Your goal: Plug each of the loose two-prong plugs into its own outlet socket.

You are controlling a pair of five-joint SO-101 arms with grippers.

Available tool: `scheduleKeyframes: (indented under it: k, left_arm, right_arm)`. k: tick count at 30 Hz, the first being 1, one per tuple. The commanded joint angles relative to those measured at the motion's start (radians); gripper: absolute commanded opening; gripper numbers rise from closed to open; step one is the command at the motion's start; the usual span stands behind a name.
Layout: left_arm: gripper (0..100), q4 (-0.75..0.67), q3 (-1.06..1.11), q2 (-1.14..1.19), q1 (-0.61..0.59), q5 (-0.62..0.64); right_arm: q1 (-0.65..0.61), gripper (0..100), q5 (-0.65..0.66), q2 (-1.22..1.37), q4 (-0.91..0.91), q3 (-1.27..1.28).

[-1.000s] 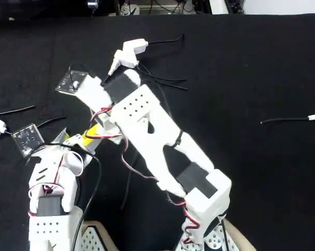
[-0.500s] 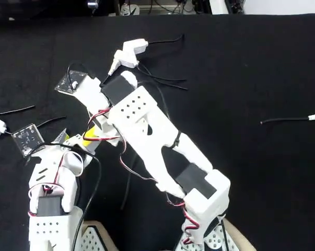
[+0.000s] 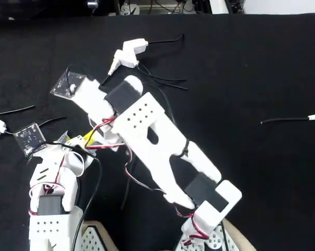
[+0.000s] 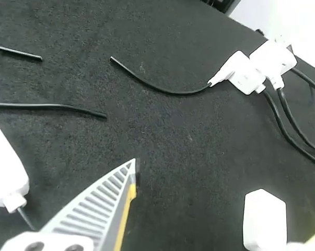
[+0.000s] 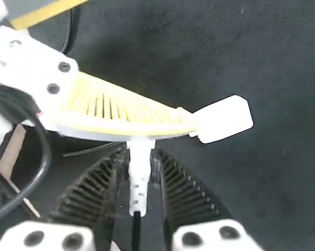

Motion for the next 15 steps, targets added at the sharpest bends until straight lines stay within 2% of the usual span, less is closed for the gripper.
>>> scheduleKeyframes:
  k: [1, 7, 15]
  left_arm:
    - [54, 0.006, 0.015, 0.005, 0.015, -0.009]
    - [54, 0.021, 0.015, 0.005, 0.015, -0.009]
    - [54, 0.020, 0.015, 0.000, 0.008, -0.008]
  right_arm:
    - [-0.018, 1.1, -0.009, -0.056, 0.021, -0.004]
    - [-0.011, 1.1, -0.058, -0.056, 0.021, -0.004]
    - [0.175, 1.1, -0.166, -0.050, 0.021, 0.008]
